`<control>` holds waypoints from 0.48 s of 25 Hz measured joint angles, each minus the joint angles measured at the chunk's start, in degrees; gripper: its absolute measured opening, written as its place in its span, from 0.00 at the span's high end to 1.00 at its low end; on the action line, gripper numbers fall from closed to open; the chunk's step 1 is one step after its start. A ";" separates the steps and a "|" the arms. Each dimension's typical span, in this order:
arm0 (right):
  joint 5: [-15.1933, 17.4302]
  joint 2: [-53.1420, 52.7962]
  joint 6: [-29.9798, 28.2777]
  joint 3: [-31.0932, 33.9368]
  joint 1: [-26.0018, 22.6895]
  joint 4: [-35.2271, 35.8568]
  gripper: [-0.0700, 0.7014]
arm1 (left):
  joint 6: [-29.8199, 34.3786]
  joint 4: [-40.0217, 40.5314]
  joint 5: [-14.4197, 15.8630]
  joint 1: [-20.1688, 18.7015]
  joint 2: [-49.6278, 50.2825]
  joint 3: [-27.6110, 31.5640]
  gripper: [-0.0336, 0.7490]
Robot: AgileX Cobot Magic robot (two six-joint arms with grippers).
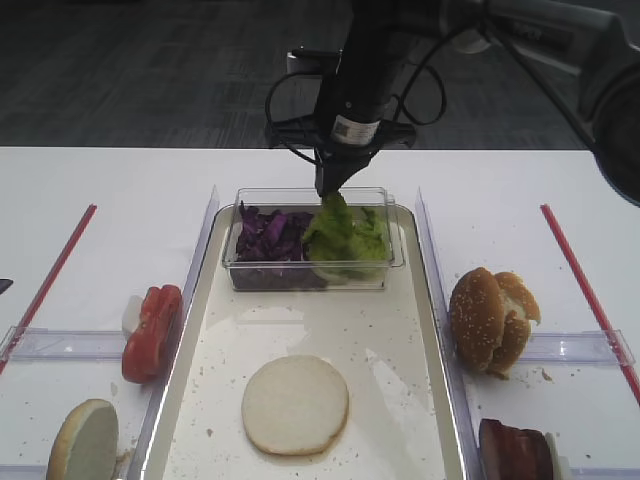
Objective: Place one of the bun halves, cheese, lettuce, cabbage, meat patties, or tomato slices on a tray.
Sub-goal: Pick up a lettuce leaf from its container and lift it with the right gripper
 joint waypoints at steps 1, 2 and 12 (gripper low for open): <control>0.17 0.00 0.00 -0.73 0.00 0.00 0.83 | 0.00 0.00 0.00 0.00 0.00 0.00 0.33; 0.16 0.00 0.00 -1.44 0.00 0.00 0.83 | 0.00 0.00 0.00 0.00 0.00 0.00 0.33; 0.52 -0.94 0.87 -3.08 0.00 -0.38 0.83 | 0.00 0.00 0.00 0.00 0.00 0.00 0.33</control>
